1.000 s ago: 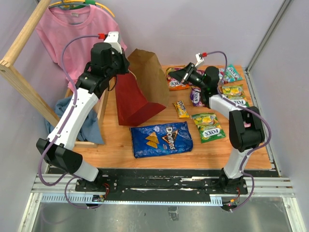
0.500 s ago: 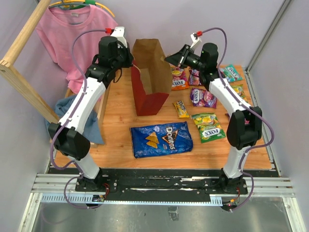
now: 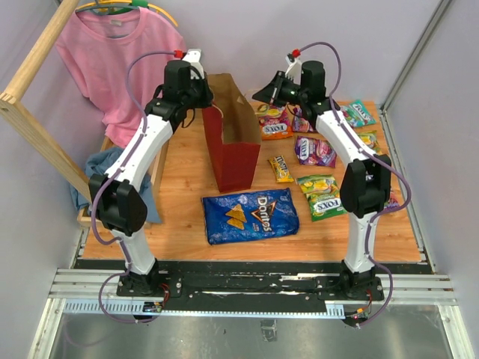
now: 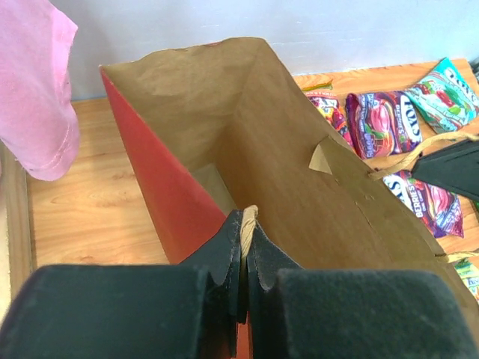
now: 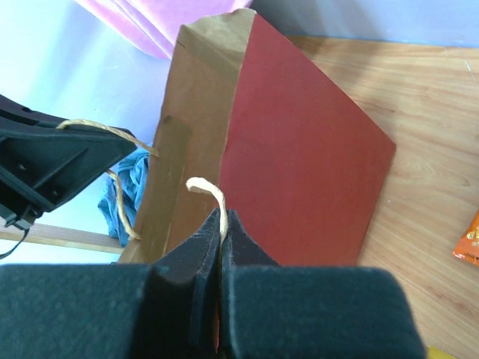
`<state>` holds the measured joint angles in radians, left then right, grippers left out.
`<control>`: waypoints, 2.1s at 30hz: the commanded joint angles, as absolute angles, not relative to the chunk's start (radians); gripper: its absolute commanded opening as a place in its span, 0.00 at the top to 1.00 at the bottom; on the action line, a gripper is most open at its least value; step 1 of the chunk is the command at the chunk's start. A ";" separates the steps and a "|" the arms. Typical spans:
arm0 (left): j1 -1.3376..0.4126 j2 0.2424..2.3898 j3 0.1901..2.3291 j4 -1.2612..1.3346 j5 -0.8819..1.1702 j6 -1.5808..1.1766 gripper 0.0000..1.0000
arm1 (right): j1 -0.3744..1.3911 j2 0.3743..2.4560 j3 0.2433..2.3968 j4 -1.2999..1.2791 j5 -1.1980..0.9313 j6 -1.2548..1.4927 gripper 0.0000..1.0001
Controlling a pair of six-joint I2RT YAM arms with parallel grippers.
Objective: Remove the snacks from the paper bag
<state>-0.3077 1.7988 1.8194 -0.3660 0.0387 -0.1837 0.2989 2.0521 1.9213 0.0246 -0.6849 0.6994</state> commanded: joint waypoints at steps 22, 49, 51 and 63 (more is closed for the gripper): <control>-0.281 1.605 1.747 -0.371 -0.042 -0.147 0.08 | 0.314 1.918 2.033 -0.166 -0.695 0.520 0.45; -0.269 0.820 0.861 0.084 -0.306 -0.153 0.00 | 0.151 1.086 1.021 0.073 -0.318 0.371 0.02; -0.262 0.844 0.841 0.116 -0.284 -0.178 0.00 | 0.113 1.047 0.947 0.110 -0.285 0.424 0.02; -0.245 0.945 0.698 0.219 -0.326 -0.404 0.00 | 0.095 0.915 0.802 0.095 -0.004 0.379 0.02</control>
